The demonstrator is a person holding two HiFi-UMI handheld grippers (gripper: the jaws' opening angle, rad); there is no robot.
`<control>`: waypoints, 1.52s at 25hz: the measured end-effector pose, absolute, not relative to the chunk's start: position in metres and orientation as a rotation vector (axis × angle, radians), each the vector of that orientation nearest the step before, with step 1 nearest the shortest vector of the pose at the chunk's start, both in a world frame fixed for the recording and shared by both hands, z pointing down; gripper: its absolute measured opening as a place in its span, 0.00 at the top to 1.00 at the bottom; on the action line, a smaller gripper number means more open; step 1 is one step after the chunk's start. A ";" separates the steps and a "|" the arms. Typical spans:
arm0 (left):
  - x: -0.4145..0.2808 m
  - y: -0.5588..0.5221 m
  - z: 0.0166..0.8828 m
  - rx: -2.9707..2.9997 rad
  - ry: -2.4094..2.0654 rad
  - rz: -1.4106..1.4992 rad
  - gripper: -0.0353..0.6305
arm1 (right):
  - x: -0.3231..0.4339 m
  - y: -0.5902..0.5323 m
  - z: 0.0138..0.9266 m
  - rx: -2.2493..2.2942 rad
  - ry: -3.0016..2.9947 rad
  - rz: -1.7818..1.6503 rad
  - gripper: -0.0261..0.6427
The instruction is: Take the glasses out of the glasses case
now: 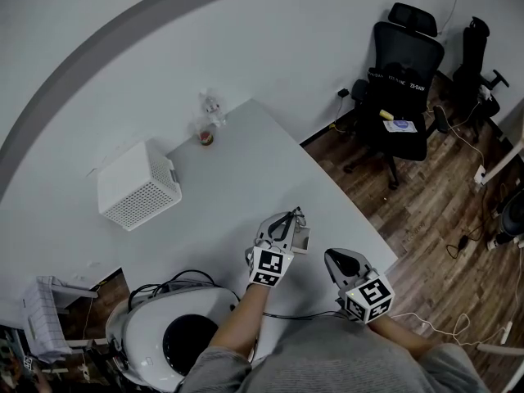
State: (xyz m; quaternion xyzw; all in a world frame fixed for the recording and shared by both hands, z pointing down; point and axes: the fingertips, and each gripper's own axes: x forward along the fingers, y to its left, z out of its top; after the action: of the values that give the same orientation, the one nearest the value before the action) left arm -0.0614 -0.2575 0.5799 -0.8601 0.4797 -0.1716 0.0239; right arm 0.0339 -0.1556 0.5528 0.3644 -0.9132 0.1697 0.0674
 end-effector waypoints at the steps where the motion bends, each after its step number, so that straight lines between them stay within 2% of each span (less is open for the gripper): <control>1: -0.061 -0.257 0.579 -2.664 1.488 -0.526 0.90 | 0.034 -0.155 0.552 1.098 -2.753 0.511 0.94; 13: -0.065 -0.251 0.556 -2.681 1.536 -0.390 0.90 | 0.031 -0.158 0.550 1.094 -2.758 0.508 0.94; 38: -0.072 -0.198 0.450 -2.631 1.583 0.018 0.90 | 0.018 -0.171 0.535 1.099 -2.804 0.496 0.94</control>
State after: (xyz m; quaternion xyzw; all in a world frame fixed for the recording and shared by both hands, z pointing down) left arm -0.0722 -0.1978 0.4498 -0.8562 0.5153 0.0058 0.0354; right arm 0.0182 -0.1706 0.5347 0.3596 -0.9178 0.1624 0.0445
